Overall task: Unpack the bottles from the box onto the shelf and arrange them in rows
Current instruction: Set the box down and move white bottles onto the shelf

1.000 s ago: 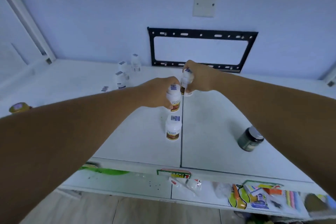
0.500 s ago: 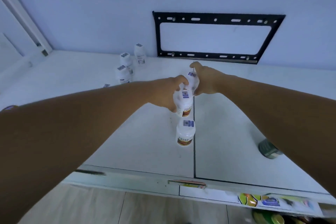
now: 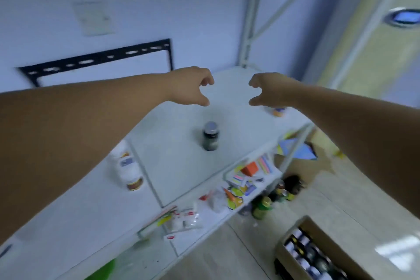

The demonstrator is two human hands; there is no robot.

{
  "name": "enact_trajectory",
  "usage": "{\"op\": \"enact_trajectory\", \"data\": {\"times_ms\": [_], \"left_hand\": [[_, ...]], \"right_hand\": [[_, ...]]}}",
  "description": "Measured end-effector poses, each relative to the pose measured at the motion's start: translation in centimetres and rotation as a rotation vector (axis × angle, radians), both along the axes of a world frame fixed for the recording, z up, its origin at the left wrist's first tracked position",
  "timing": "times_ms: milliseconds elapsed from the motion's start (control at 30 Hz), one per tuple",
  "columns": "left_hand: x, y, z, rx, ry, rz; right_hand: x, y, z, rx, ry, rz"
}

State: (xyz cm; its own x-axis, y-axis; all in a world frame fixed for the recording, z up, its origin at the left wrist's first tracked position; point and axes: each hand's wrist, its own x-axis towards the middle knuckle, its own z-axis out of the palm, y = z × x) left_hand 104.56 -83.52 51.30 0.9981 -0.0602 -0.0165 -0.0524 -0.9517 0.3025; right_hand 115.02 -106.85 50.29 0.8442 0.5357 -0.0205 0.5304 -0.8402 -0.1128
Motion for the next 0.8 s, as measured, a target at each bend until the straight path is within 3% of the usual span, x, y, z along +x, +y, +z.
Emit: {"op": "enact_trajectory", "data": {"times_ms": [200, 467, 800], "left_hand": [[6.1, -18.8, -3.2, 0.008, 0.038, -0.337], [8.7, -41.7, -12.6, 0.045, 0.271, -0.662], [8.7, -56.0, -31.7, 0.018, 0.698, -0.698]], "right_hand": [[-3.2, -20.1, -2.2, -0.064, 0.061, -0.325], [-8.8, -41.8, -11.5, -0.07, 0.357, -0.63], [-12.3, -53.1, -30.5, -0.037, 0.757, -0.754]]}}
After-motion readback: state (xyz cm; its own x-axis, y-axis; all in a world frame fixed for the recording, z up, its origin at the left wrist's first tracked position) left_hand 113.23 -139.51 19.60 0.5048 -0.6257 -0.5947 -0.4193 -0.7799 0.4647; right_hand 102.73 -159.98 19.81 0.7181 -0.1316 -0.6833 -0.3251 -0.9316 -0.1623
